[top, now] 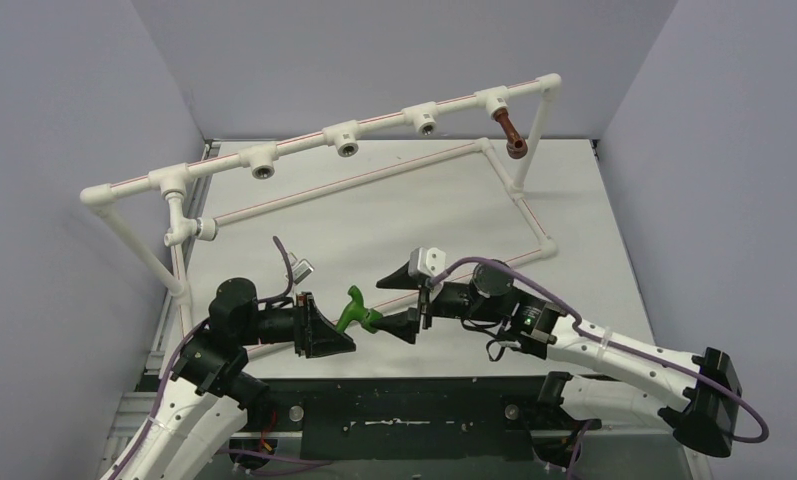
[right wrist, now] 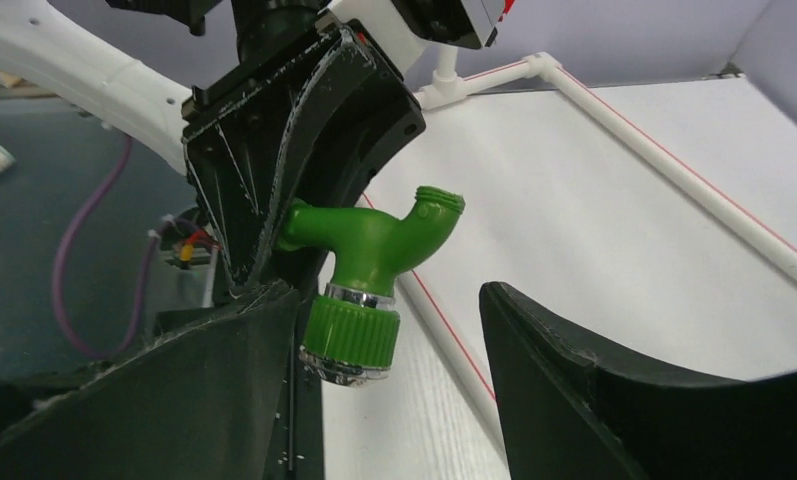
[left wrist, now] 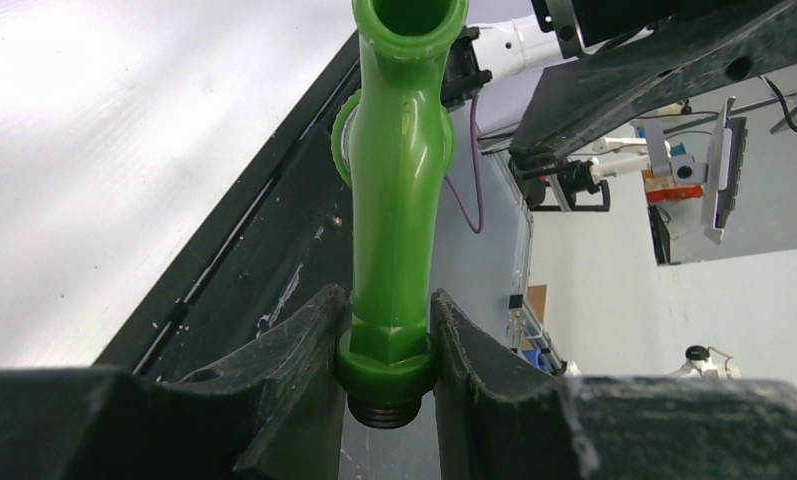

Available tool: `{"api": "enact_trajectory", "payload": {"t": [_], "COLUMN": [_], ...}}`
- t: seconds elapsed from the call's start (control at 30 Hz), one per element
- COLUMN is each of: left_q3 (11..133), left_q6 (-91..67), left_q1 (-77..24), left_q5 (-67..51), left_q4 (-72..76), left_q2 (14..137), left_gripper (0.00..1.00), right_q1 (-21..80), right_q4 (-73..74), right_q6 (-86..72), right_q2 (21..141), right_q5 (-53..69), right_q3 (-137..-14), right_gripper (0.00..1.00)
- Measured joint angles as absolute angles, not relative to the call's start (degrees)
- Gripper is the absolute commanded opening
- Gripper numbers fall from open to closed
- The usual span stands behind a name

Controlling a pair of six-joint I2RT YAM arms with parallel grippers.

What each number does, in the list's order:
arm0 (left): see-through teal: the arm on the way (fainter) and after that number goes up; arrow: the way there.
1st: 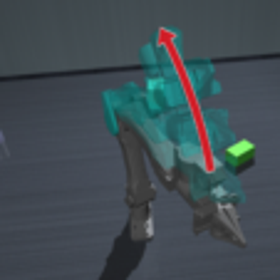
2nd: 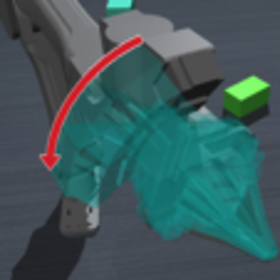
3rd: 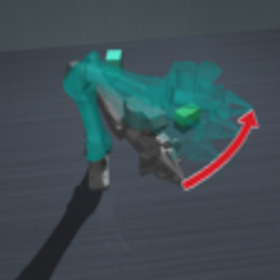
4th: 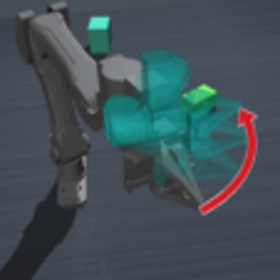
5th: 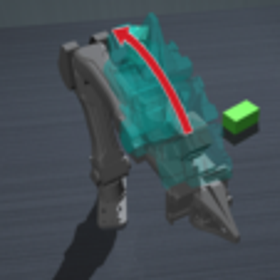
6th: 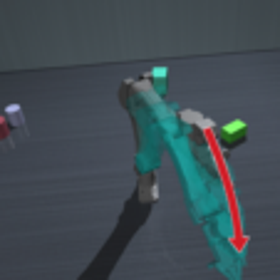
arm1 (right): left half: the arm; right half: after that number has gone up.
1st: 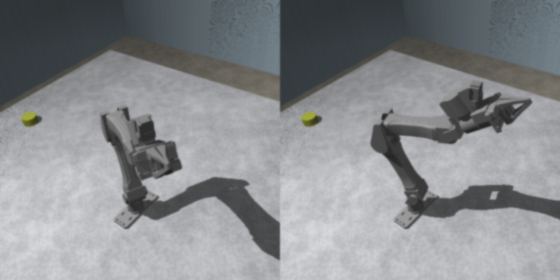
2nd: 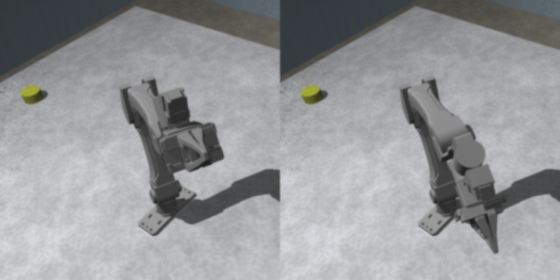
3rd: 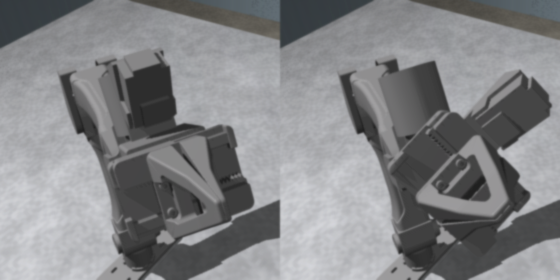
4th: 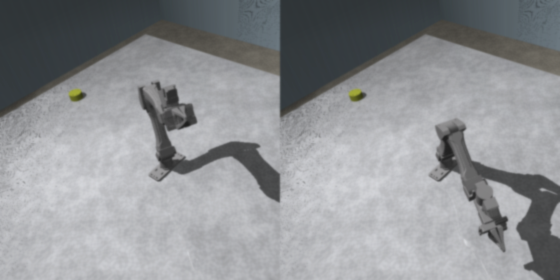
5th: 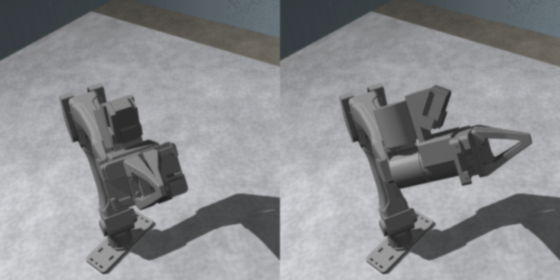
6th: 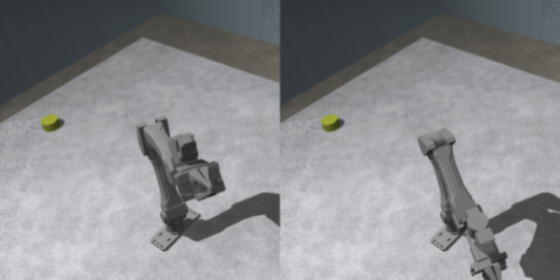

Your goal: Install the water faucets

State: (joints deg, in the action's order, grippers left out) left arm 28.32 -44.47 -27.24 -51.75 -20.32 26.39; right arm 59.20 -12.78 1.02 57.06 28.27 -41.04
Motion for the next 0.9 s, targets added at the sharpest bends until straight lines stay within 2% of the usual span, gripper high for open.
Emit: {"api": "enact_trajectory", "payload": {"t": [0.3,0.53,0.77,0.9], "left_q3": [28.4,28.8,28.9,28.9], "left_q6": [-42.7,-41.9,-41.3,-41.1], "left_q1": [-27.3,-27.6,-27.7,-27.7], "left_q5": [-53.3,-54.1,-54.8,-55.1], "left_q4": [-20.5,-20.6,-20.3,-20.3], "left_q2": [26.4,26.0,25.9,25.9], "left_gripper": [0.00,0.00,0.00,0.00], "right_q1": [58.0,57.7,57.3,57.3], "right_q4": [-17.0,-22.0,-26.7,-27.5], "right_q6": [-14.9,-23.8,-30.3,-32.3], "right_q2": [62.4,65.0,69.4,71.8], "right_q5": [35.4,36.2,36.7,37.4], "right_q3": [-43.2,-43.3,-44.5,-45.4], "right_gripper": [0.63,0.54,0.51,0.43]}}
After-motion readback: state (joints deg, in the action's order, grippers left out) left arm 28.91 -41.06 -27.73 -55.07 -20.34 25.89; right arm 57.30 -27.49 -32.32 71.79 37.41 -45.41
